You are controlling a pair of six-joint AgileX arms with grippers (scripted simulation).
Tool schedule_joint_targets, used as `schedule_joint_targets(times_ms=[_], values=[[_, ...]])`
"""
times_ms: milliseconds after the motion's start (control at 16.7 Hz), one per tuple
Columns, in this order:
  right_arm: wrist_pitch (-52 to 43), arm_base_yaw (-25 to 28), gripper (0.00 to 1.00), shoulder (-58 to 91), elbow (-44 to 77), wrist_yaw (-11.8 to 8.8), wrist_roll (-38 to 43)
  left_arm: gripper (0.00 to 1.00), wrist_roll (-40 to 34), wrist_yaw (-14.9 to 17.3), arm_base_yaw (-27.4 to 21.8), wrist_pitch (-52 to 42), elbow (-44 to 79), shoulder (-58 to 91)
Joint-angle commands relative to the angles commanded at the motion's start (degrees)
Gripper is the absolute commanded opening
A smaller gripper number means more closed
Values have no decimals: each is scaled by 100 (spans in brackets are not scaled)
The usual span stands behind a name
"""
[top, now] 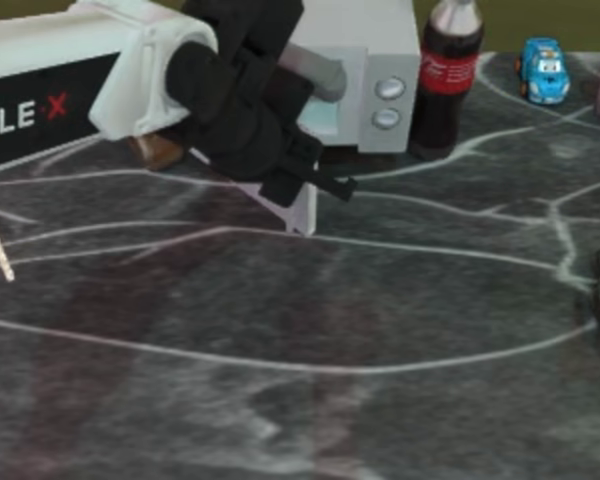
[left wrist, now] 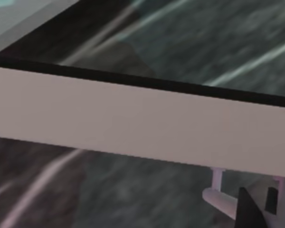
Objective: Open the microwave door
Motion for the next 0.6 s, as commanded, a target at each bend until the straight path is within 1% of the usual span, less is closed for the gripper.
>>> schedule_joint_targets(times_ms=[360, 480, 600], values=[[0, 0, 100, 0, 0, 0, 0, 0, 0, 0, 0, 0, 0, 0], [0, 0, 100, 0, 0, 0, 0, 0, -8, 49, -26, 0, -25, 1], [0, 0, 100, 0, 0, 0, 0, 0, 162, 131, 39, 9, -113, -74]])
